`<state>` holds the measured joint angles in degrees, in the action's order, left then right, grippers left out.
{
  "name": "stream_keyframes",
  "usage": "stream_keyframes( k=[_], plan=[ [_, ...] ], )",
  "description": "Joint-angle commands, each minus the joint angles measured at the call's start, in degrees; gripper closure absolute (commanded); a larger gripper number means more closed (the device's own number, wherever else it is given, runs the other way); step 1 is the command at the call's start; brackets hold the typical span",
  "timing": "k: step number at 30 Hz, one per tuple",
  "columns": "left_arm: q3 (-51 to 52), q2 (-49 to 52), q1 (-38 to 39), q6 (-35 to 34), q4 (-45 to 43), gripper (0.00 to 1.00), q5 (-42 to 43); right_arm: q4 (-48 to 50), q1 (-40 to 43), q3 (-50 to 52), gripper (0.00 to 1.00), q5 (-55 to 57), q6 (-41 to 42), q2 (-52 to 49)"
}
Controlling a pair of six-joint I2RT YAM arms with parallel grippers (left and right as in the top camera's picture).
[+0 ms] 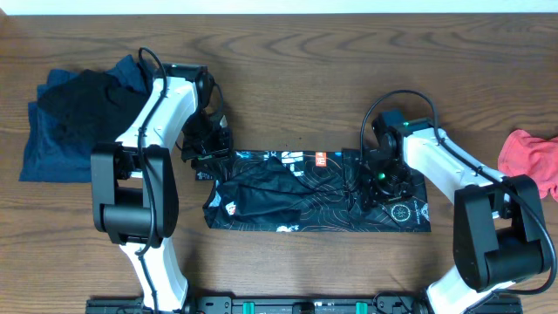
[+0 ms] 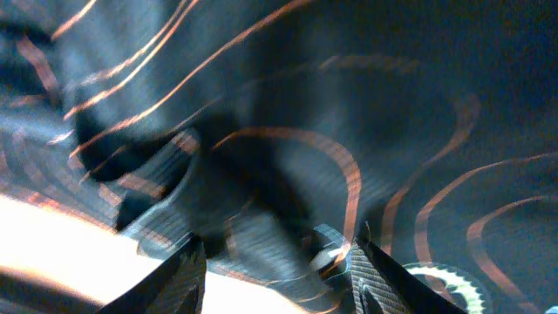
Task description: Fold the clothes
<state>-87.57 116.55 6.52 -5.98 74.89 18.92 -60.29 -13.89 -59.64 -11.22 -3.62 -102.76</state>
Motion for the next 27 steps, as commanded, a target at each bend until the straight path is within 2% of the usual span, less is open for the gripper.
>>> stream_keyframes(
  k=[1, 10, 13, 15, 17, 18, 27],
  plan=[
    [-0.4, -0.5, -0.1, 0.3, 0.2, 0.59, -0.2, -0.8, -0.8, 0.1, 0.47, -6.1, -1.8, -0.5],
    [-0.4, -0.5, -0.1, 0.3, 0.2, 0.60, -0.2, -1.5, -0.8, 0.1, 0.49, -8.3, -1.8, -0.5],
    [-0.4, -0.5, -0.1, 0.3, 0.2, 0.59, -0.2, -1.0, -0.8, 0.2, 0.54, -8.3, -1.8, -0.5],
    [-0.4, -0.5, -0.1, 0.3, 0.2, 0.59, -0.2, -0.6, -0.8, 0.2, 0.67, -8.3, -1.8, -0.5],
    [-0.4, -0.5, -0.1, 0.3, 0.2, 0.60, -0.2, -0.6, -0.8, 0.2, 0.93, -8.3, -1.8, -0.5],
    [-0.4, -0.5, -0.1, 0.3, 0.2, 0.60, -0.2, -0.6, -0.8, 0.2, 0.99, -8.3, -1.8, -0.5],
    [-0.4, -0.5, -0.1, 0.3, 0.2, 0.59, -0.2, -4.1, -1.0, 0.2, 0.99, -9.2, -1.8, -0.5]
  ],
)
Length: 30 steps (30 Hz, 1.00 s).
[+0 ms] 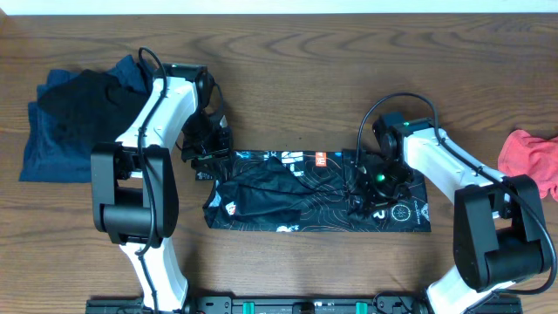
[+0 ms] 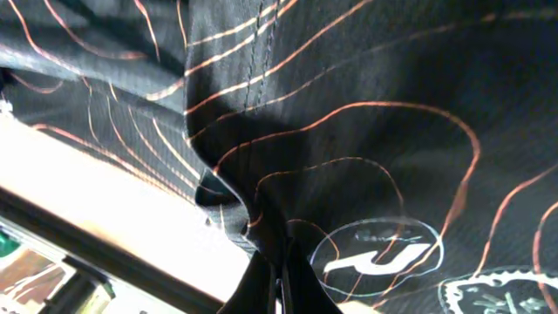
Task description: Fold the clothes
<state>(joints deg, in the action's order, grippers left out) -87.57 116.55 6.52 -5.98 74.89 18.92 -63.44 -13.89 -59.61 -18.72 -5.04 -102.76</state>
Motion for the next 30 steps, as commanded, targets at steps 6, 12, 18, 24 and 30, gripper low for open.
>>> stream_keyframes(
  k=[6, 12, 18, 24, 30],
  plan=[
    [-0.4, -0.5, -0.1, 0.3, 0.2, 0.59, -0.2, -4.0, -3.1, 0.2, 0.95, -2.7, -0.4, -0.5],
    [-0.4, -0.5, -0.1, 0.3, 0.2, 0.59, -0.2, -1.3, -5.0, 0.2, 0.50, -2.8, -0.1, -0.5],
    [-0.4, -0.5, -0.1, 0.3, 0.2, 0.59, -0.2, -0.3, -4.9, 0.2, 0.49, -2.8, -0.2, -0.5],
    [-0.4, -0.5, -0.1, 0.3, 0.2, 0.59, -0.2, 2.1, -4.9, 0.2, 0.47, -2.7, 0.4, -0.5],
    [-0.4, -0.5, -0.1, 0.3, 0.2, 0.60, -0.1, 12.9, -4.9, 0.2, 0.47, -2.7, 6.6, -0.5]
  ],
)
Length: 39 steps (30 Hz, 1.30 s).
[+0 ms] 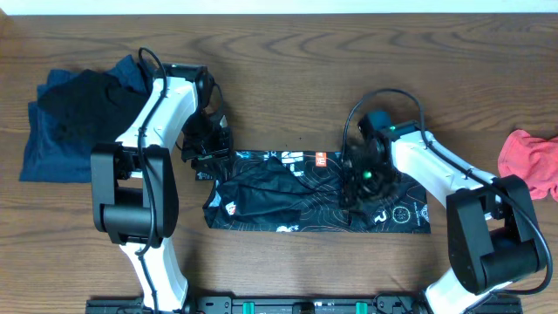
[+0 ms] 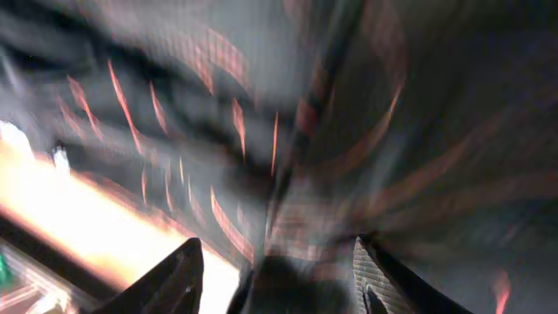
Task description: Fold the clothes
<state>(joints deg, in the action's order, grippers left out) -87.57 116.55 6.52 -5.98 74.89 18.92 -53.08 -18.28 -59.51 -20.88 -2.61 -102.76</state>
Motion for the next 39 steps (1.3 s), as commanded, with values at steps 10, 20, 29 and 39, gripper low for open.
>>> stream_keyframes(
  k=[10, 20, 29, 39],
  plan=[
    [-0.4, -0.5, -0.1, 0.3, 0.2, 0.60, -0.2, 11.8, -0.5, 0.0, 0.42, -0.1, 7.9, -0.5],
    [-0.4, -0.5, -0.1, 0.3, 0.5, 0.59, -0.2, 8.6, -0.5, -0.9, 0.41, -0.5, 7.7, 1.7],
    [1.4, -0.5, -0.1, 0.3, 0.2, 0.44, -2.7, 5.1, 1.5, -3.9, 0.28, 1.6, 7.7, 11.5],
    [11.2, -0.5, -0.1, 1.0, -7.8, 0.42, -3.2, 0.5, 3.6, -3.9, 0.12, 5.9, 7.3, 14.9]
  ],
)
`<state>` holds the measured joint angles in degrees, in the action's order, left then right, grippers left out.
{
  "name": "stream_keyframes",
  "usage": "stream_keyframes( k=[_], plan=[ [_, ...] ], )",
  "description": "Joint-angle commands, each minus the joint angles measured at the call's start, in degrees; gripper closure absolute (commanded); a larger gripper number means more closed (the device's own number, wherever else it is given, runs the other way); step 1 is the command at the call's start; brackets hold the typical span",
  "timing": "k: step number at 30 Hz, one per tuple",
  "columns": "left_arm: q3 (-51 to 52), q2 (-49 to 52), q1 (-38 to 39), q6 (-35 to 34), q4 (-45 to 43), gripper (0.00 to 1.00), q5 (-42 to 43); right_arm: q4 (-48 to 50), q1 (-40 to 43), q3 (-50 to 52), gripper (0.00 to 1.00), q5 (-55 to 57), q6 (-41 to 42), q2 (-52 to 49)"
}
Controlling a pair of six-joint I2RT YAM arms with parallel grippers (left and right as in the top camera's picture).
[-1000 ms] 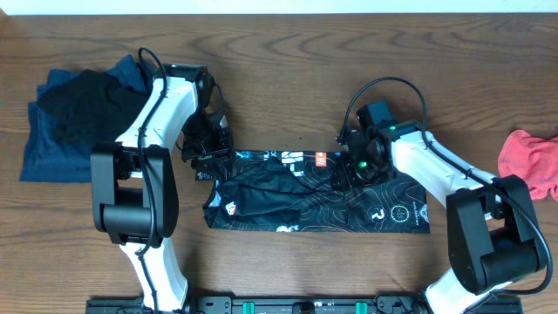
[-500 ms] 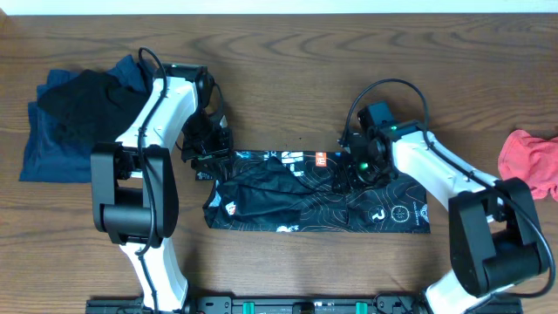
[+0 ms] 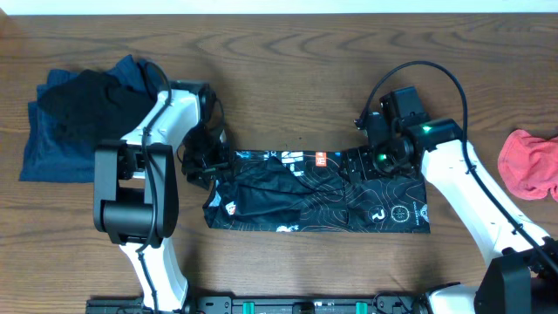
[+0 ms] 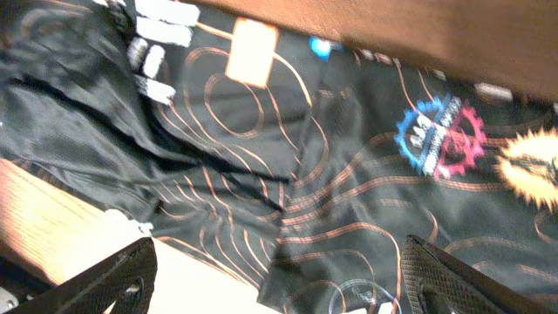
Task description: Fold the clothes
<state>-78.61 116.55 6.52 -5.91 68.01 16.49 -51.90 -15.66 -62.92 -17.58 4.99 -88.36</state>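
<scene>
A black garment with orange contour lines and printed logos (image 3: 314, 196) lies spread flat at the table's centre. My right gripper (image 3: 382, 160) hovers above its upper right part. In the right wrist view the gripper (image 4: 277, 283) is wide open, with only the cloth (image 4: 349, 166) below and nothing held between the fingers (image 4: 113, 275). My left gripper (image 3: 205, 166) is down at the garment's left edge. The arm hides its jaws, so its hold on the cloth cannot be made out.
A heap of dark blue and black clothes (image 3: 74, 113) lies at the far left. A pink-red cloth (image 3: 530, 161) sits at the right edge. The bare wooden table (image 3: 296, 78) stretches behind the garment.
My right gripper was low on the garment's middle-right; now it is raised, farther right near the back edge, and wide open. The left gripper has shifted slightly toward the front, onto the left edge.
My right gripper was open, close against the garment's right part. Then it was shut on a fold of the cloth. Then it stood farther left with fingers apart. Now it hangs clear above the flat cloth. The left arm stayed at the back left corner until just now.
</scene>
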Motion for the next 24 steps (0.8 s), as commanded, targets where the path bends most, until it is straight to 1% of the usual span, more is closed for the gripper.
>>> stream_keyframes(
  k=[1, 7, 12, 13, 16, 20, 22, 23, 24],
  plan=[
    [3.3, -0.5, -0.1, 1.6, -1.9, 0.42, -0.8, -0.9, 1.1, -0.5, 0.12, 2.8, -0.3, 0.5],
    [7.8, -0.5, -0.1, 2.0, -8.0, 0.41, -2.2, -1.1, 1.7, -0.5, 0.11, 2.8, -0.3, 0.5],
    [10.1, -0.5, -0.1, 2.0, -9.2, 0.42, -1.6, -1.2, 1.7, -0.5, 0.11, 2.8, -0.3, 0.5],
    [10.2, -0.5, -0.1, 2.0, -9.0, 0.44, -0.3, -1.1, 1.7, -0.5, 0.11, 2.8, -0.3, 0.5],
    [10.1, -0.5, -0.1, 2.3, -8.9, 0.56, 5.0, -1.0, 1.7, -0.5, 0.10, 2.8, -0.3, 0.5],
    [10.1, -0.5, 0.0, 3.8, -9.1, 0.68, 8.8, -1.0, 1.7, -0.5, 0.11, 2.8, -0.3, 0.5],
    [10.1, -0.5, 0.0, 4.7, -9.1, 0.78, 8.8, -0.9, 1.7, -0.5, 0.11, 3.1, -0.3, 0.5],
    [10.1, -0.5, 0.0, 5.3, -9.0, 0.81, 8.8, -0.9, 1.7, -0.5, 0.10, 3.7, -0.3, 0.5],
    [10.1, -0.5, 0.0, 5.6, -9.0, 0.89, 8.8, -0.9, 1.7, -0.5, 0.10, 4.1, -0.2, 0.5]
  ],
)
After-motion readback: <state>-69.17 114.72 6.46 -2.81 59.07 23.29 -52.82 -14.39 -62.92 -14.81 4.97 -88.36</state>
